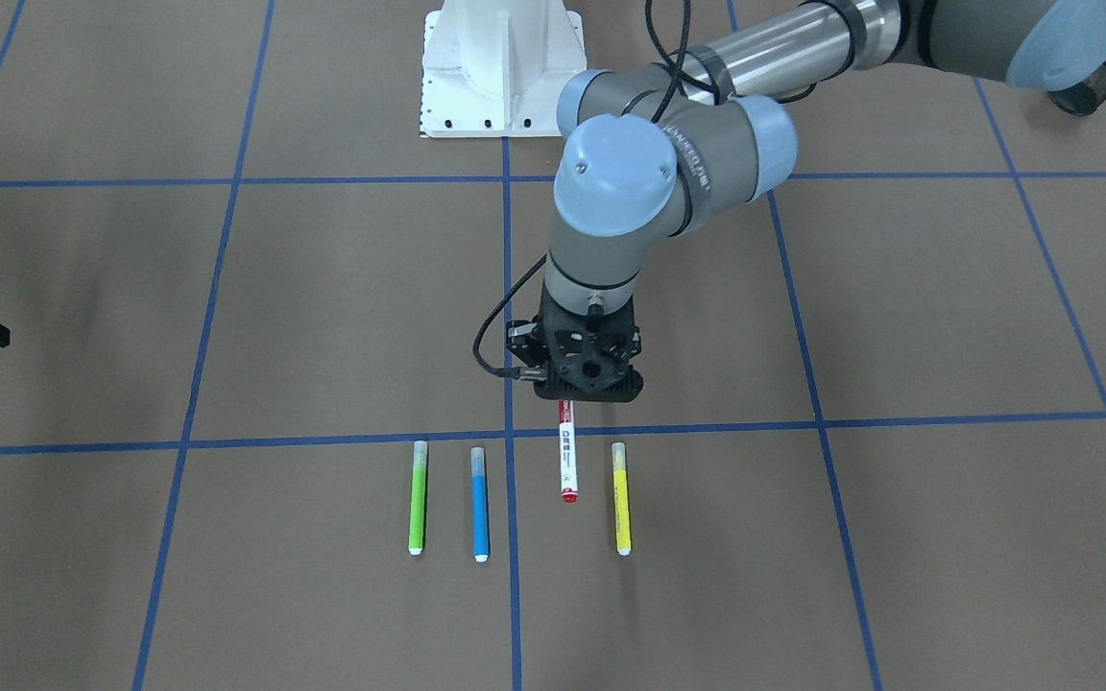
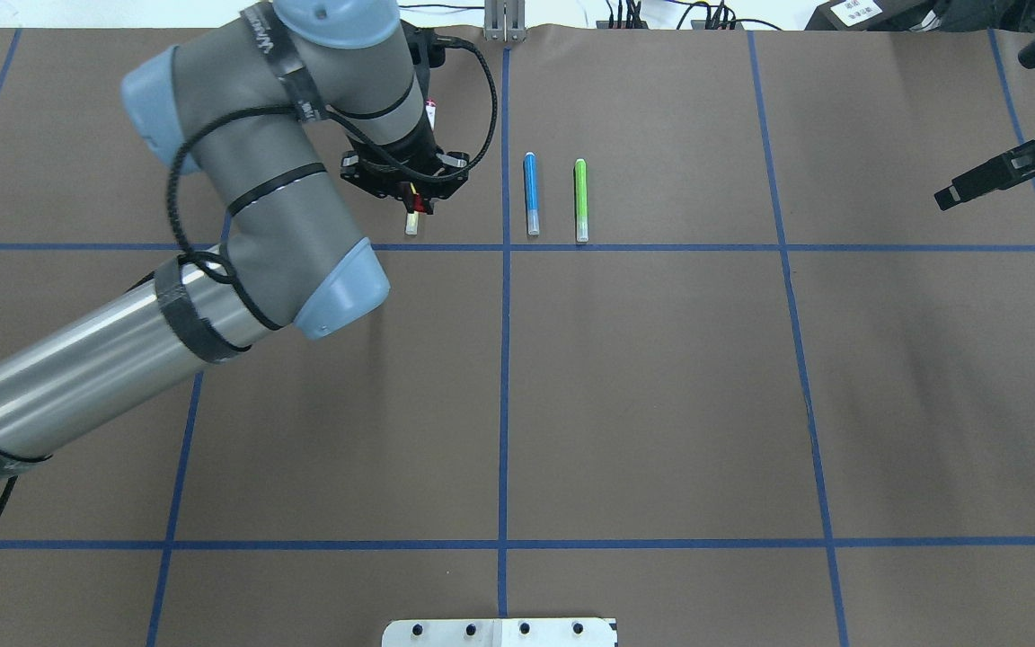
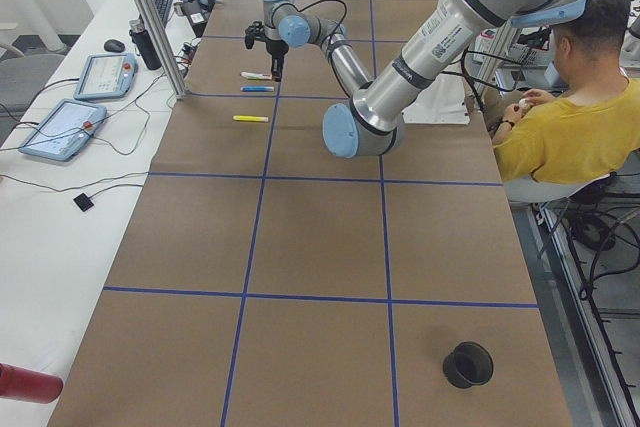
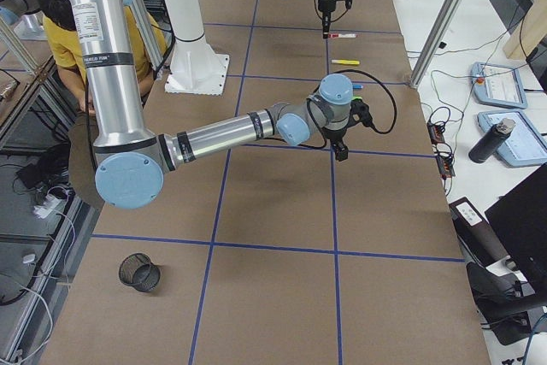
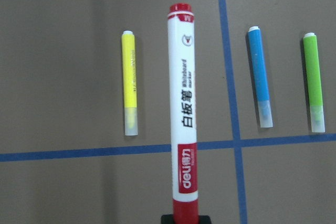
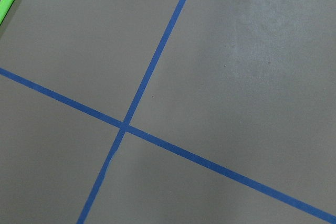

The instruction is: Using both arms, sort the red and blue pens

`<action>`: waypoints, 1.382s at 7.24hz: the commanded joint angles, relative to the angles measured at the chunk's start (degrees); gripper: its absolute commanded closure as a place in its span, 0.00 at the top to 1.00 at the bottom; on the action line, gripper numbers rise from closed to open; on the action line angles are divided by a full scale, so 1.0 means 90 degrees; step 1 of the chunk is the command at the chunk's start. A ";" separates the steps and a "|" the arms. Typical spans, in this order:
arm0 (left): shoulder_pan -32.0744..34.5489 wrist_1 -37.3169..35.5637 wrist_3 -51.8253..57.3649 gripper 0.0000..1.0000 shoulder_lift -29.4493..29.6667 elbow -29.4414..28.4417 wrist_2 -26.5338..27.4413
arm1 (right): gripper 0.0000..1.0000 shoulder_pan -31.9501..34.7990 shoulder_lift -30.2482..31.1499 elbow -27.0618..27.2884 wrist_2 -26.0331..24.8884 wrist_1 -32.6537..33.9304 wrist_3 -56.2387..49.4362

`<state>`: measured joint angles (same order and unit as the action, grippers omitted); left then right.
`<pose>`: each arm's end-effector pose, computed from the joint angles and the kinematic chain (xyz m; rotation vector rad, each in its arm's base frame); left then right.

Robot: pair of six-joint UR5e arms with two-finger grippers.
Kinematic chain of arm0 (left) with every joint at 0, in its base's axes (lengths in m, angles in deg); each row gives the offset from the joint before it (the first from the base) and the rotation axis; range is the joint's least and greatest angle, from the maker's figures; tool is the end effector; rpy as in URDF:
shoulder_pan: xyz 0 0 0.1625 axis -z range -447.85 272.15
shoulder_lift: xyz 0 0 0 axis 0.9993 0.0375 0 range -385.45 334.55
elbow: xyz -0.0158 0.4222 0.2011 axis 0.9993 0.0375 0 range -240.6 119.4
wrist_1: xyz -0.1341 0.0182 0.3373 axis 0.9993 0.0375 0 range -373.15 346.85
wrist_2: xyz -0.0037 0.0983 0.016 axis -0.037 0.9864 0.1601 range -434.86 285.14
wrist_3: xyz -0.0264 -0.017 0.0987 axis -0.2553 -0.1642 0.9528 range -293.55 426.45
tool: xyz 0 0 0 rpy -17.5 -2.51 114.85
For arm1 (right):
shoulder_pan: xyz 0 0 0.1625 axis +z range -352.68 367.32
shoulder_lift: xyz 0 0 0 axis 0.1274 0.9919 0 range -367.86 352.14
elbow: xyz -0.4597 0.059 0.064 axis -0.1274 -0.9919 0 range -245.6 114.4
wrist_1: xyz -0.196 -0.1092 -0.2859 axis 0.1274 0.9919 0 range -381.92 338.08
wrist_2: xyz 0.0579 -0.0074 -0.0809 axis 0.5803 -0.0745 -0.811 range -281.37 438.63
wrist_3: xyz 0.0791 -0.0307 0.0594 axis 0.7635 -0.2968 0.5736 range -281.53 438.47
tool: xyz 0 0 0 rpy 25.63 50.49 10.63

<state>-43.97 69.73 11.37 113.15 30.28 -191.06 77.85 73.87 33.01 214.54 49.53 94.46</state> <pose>0.4488 -0.5531 0.2163 0.1238 0.8371 0.0220 -0.1157 -0.5042 0.5283 0.3209 -0.9175 -0.3033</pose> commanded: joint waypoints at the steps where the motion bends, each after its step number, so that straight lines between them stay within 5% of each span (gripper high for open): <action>1: 0.0337 -0.1769 0.0968 0.00 -0.0672 0.1662 0.0011 | 1.00 0.0005 0.0000 0.0000 -0.0003 0.0000 0.0000; 3: 0.0931 -0.3179 0.2440 0.00 -0.1266 0.3010 0.0059 | 1.00 0.0005 0.0000 -0.0009 -0.0003 0.0000 0.0000; 4: 0.1195 -0.3213 0.3009 0.00 -0.1927 0.3549 0.0050 | 1.00 0.0005 0.0000 0.0000 -0.0051 0.0000 0.0000; 8: 0.2834 -0.3913 0.5109 0.00 -0.3308 0.4333 0.0001 | 1.00 0.0005 0.0000 0.0000 -0.0081 0.0000 0.0000; 10: 0.4247 -0.4190 0.6804 0.00 -0.4136 0.4491 -0.0125 | 1.00 0.0005 0.0000 -0.0009 -0.0081 0.0000 0.0000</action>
<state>-13.85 33.44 62.77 80.94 69.84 -191.33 77.89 73.87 32.97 213.81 49.53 94.47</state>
